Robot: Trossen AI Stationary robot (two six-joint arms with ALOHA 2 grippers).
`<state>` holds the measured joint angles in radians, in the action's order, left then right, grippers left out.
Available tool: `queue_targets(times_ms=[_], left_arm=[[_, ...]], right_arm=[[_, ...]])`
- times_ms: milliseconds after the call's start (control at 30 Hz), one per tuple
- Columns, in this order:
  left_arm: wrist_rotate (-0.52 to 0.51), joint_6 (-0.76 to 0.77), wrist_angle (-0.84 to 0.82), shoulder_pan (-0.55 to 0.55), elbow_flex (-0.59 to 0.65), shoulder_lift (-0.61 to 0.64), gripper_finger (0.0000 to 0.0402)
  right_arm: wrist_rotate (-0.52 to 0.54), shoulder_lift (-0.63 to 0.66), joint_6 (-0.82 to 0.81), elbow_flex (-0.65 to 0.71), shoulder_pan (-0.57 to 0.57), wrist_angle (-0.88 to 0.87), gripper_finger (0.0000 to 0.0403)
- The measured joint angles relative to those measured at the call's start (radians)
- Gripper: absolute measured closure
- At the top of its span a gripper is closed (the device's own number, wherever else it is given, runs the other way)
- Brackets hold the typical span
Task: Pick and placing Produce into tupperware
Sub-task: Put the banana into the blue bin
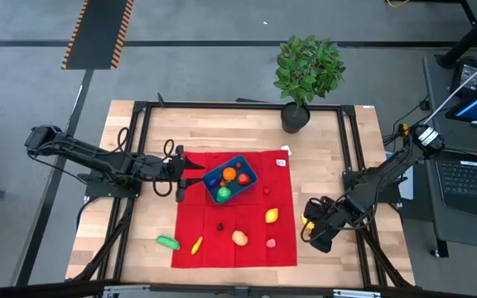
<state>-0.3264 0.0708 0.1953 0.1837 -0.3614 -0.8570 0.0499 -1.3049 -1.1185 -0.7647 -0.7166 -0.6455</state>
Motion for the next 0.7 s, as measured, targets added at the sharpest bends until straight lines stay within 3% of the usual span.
queue_targets(times_ms=[233,700], left_arm=[[0.0,0.001,0.0,0.0,0.0,0.0,0.0234],[0.0,0.001,0.0,0.0,0.0,0.0,0.0234]], right_arm=[[0.006,-0.056,-0.025,0.0,0.0,-0.068,0.0151],[0.008,-0.206,-0.025,0.0,0.0,-0.033,0.015]])
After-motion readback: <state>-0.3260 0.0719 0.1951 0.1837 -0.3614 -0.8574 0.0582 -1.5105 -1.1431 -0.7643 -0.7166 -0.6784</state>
